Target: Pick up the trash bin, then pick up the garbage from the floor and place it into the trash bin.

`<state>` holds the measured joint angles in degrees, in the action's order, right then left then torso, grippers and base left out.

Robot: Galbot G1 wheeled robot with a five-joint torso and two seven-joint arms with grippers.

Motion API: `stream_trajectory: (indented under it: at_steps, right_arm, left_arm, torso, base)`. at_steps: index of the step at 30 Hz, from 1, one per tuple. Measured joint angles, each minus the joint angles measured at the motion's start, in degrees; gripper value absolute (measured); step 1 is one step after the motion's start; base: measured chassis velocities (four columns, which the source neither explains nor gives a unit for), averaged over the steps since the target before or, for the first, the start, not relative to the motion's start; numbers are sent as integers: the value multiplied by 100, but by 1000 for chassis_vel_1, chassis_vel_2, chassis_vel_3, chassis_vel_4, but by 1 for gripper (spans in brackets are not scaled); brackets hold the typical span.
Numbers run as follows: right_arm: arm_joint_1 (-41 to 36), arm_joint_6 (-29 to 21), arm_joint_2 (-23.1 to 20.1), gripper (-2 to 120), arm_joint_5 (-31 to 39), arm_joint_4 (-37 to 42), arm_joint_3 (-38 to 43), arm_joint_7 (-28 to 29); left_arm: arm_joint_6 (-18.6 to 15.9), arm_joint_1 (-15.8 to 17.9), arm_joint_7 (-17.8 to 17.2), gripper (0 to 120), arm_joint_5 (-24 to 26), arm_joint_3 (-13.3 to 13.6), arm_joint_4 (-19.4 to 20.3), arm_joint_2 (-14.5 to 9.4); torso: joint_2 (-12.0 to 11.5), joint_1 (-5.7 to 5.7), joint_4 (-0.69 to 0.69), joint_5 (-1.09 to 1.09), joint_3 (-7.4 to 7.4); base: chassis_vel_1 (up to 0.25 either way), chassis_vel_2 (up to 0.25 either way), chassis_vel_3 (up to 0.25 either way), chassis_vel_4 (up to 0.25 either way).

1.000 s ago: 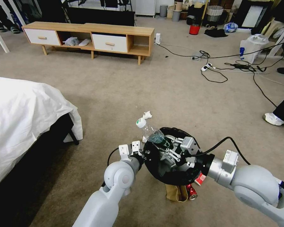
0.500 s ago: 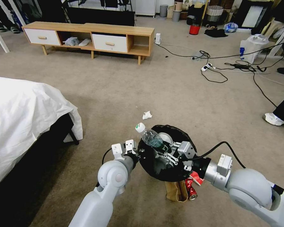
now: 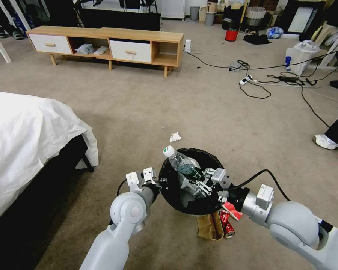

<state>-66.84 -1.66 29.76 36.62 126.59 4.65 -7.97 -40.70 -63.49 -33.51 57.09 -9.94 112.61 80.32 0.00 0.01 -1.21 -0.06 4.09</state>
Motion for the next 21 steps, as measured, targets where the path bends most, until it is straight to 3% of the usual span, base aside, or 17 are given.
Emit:
stream_trajectory:
  at_steps: [7,13,21]
  right_arm:
    - [2,10,37,40,-31,-53,-23,-1]
    - [-4,10,79,68,-62,-80,-63,-3]
    - [-7,-1,85,93,-72,-78,-70,-16]
  left_arm:
    - [-2,-2,-23,2,61,-20,44,-20]
    - [-5,-12,-66,2,104,-37,83,-22]
    - [-6,-7,-68,2,106,-48,90,-40]
  torso:
    - [0,0,0,0,0]
    - [0,0,0,0,0]
    - [0,0,0,0,0]
  base:
    - [0,0,0,0]
    - [0,0,0,0]
    - [0,0,0,0]
